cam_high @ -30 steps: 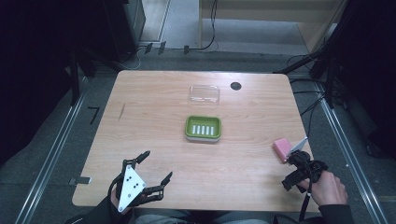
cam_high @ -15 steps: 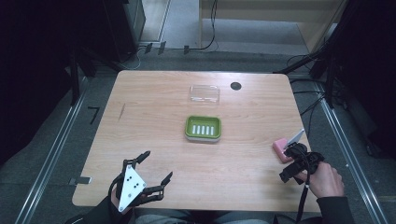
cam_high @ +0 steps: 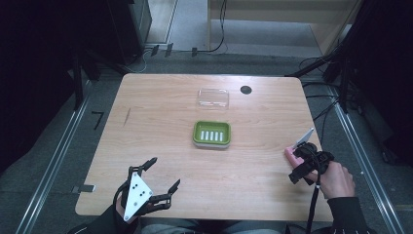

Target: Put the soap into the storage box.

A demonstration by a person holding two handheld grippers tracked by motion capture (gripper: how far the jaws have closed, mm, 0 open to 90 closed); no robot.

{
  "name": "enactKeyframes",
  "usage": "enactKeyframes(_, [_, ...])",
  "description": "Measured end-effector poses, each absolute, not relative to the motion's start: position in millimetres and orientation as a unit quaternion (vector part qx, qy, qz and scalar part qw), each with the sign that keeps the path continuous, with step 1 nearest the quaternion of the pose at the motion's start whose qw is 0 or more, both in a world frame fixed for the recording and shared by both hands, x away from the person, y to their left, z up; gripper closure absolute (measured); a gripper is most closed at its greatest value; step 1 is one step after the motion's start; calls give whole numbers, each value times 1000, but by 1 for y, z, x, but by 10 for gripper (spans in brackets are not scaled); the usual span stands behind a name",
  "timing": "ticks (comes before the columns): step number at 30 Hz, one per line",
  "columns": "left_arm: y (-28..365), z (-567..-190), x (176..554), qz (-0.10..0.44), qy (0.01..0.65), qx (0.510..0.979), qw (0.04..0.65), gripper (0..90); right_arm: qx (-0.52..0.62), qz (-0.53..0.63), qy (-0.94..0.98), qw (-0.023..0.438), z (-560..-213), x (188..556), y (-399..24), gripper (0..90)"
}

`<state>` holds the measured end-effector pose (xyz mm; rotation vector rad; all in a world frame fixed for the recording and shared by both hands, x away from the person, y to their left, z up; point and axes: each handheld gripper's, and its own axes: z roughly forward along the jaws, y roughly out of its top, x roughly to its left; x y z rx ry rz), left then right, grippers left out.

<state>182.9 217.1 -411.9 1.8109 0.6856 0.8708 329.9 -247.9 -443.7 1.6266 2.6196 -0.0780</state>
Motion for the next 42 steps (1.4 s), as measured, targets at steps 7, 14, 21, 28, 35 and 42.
enactKeyframes(7, [217, -412, 183, 358, 283, 744, 489, 136, 522, -18, 852, 33, -440, 337, -246, 0])
enactKeyframes(14, [216, -412, 184, 357, 282, 744, 489, 136, 518, -14, 855, 36, -440, 347, -246, 0])
enactKeyframes(21, [216, -412, 184, 357, 281, 745, 489, 136, 518, -12, 855, 32, -441, 359, -246, 0])
enactKeyframes(28, [216, -412, 184, 357, 282, 744, 489, 136, 516, -13, 856, 25, -447, 371, -248, 0])
enactKeyframes(35, [216, -412, 184, 357, 282, 744, 489, 136, 516, -16, 856, 18, -452, 380, -247, 0])
enactKeyframes(42, [216, -412, 184, 357, 282, 744, 489, 136, 515, -20, 857, 14, -456, 384, -246, 0])
